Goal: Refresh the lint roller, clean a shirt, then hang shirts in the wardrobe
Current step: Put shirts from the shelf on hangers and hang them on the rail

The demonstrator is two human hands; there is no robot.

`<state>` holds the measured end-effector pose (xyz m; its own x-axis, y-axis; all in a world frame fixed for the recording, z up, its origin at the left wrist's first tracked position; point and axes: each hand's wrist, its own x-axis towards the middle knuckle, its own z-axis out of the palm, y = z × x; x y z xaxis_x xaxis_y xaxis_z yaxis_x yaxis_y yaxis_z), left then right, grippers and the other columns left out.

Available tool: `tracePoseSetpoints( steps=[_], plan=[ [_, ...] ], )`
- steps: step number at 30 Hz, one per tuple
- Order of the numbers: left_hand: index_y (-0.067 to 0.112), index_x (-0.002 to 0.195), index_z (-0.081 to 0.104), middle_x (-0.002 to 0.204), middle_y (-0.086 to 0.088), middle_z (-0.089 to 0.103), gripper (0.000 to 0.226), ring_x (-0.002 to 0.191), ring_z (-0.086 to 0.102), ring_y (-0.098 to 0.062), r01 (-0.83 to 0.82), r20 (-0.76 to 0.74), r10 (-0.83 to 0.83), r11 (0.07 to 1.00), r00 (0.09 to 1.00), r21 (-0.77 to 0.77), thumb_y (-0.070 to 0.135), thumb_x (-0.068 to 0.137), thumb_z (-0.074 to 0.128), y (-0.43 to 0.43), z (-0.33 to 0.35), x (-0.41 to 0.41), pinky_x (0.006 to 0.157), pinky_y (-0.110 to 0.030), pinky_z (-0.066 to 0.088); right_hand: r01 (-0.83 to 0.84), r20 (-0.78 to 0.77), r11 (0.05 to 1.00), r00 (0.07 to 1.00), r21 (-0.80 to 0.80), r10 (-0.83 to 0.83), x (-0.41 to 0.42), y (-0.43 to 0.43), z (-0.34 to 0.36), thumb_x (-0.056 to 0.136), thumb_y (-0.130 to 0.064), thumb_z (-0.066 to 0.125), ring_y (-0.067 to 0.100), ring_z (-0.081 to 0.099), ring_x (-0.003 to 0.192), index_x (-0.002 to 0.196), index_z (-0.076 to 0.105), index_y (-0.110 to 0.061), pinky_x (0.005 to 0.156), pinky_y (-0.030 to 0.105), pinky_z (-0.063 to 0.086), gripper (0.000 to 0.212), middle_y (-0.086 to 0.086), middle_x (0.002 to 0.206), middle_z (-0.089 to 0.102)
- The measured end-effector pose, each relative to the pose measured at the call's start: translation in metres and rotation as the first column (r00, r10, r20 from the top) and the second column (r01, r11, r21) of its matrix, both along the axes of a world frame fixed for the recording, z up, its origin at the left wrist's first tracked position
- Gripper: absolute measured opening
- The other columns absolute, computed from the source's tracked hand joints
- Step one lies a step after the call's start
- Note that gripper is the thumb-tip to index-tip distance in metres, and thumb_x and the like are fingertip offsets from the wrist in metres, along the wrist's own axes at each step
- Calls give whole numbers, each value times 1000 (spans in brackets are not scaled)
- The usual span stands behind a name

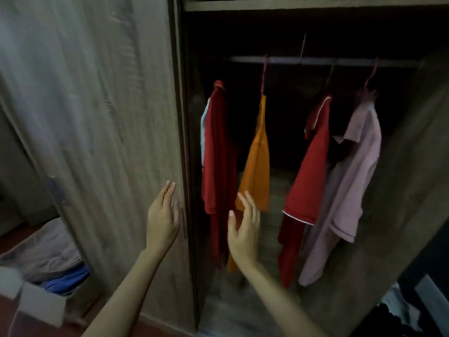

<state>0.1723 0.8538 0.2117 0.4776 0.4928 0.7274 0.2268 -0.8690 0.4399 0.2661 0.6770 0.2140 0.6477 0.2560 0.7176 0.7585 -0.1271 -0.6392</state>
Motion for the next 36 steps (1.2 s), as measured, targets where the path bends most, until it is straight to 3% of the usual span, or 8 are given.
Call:
tracePoseSetpoints(
  steps=[4, 10, 16, 22, 36],
  plan=[
    [12, 147, 34, 153, -5, 34, 52, 136, 38, -18, -47, -64, 44, 998, 997, -40, 16, 98, 50, 50, -26, -24, 109, -41, 38, -78, -106, 991, 992, -108, 66, -30, 54, -28, 97, -30, 46, 3, 29, 137, 141, 36, -25, 106, 6, 20, 45, -5, 149, 33],
    [11, 151, 20, 159, -12, 18, 74, 142, 28, -30, -93, -190, 99, 995, 977, 43, 28, 92, 60, 127, -34, -40, 107, -48, 38, -30, -263, 977, 965, -211, -27, -40, 134, -61, 96, -31, 47, 15, 47, 125, 141, 37, -21, 95, 28, 48, 47, 0, 143, 38],
    [15, 152, 14, 159, -16, 14, 88, 143, 23, -35, 4, -311, 43, 989, 949, 146, 32, 85, 69, 182, -36, -35, 105, -54, 39, 67, -377, 969, 913, -236, -155, -50, 183, -78, 94, -31, 51, 18, 58, 111, 135, 40, -17, 80, 33, 55, 44, 4, 135, 45],
    [15, 153, 13, 160, -15, 10, 87, 145, 19, -33, 65, -363, 13, 977, 932, 202, 36, 87, 66, 200, -41, -24, 109, -52, 34, 255, -372, 915, 854, -313, -365, -48, 202, -88, 94, -31, 52, 22, 59, 105, 129, 45, -15, 70, 36, 55, 39, 7, 124, 53],
    [18, 153, 14, 160, -14, 9, 83, 146, 14, -32, 85, -394, 22, 964, 919, 253, 38, 88, 61, 204, -47, -19, 111, -55, 32, 325, -320, 874, 837, -362, -444, -35, 207, -99, 91, -29, 57, 23, 62, 91, 110, 50, -12, 65, 34, 52, 26, 4, 110, 57]
  ],
)
